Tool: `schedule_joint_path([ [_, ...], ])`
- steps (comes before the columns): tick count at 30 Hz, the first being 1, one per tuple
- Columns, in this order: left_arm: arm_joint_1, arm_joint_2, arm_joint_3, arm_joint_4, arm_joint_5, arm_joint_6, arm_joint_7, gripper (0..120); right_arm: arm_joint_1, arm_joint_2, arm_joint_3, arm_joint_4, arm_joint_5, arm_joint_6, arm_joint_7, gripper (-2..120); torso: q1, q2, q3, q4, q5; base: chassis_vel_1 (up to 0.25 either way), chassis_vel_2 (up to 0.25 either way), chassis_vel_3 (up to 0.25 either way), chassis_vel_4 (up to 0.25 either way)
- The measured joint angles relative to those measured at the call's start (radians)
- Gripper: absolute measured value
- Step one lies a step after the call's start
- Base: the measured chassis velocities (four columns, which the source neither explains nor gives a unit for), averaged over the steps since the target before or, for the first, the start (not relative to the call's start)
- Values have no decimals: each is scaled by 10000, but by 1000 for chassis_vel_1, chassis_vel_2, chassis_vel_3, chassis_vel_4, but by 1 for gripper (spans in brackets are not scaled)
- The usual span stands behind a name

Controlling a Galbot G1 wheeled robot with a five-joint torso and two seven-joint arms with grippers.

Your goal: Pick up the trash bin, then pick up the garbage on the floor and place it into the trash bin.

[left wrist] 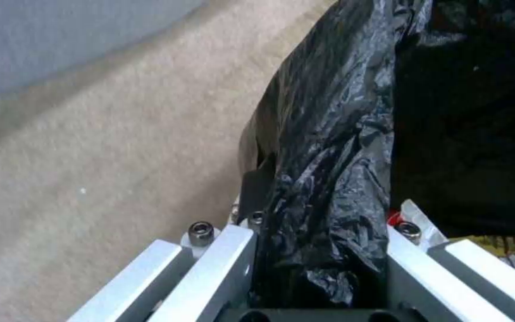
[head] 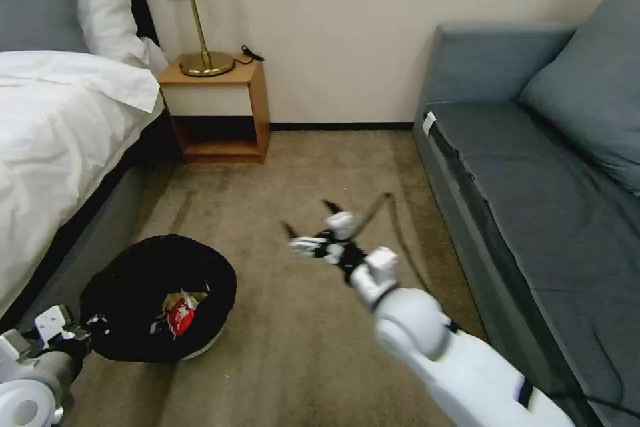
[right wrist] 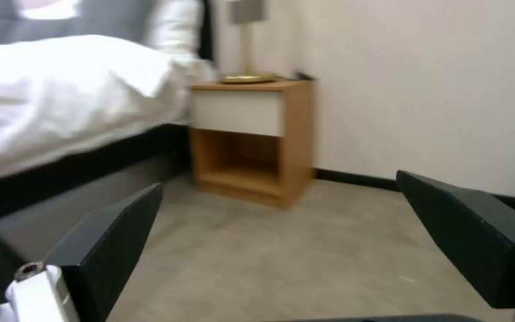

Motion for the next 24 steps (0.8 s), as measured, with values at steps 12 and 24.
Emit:
schedule_joint_path([
  [12, -187, -35, -105, 215, -664, -80, -244, 3, -4265, 1048, 4055, 647, -1026, 2750, -1181, 100, 0, 0, 0, -2, 0, 0, 0, 0, 0],
  [24, -567, 169, -162, 1060, -834, -81, -418, 3, -4774, 1189, 4512, 625, -1156, 3205, -1362, 100, 0, 0, 0, 0, -2, 0, 0, 0, 0],
])
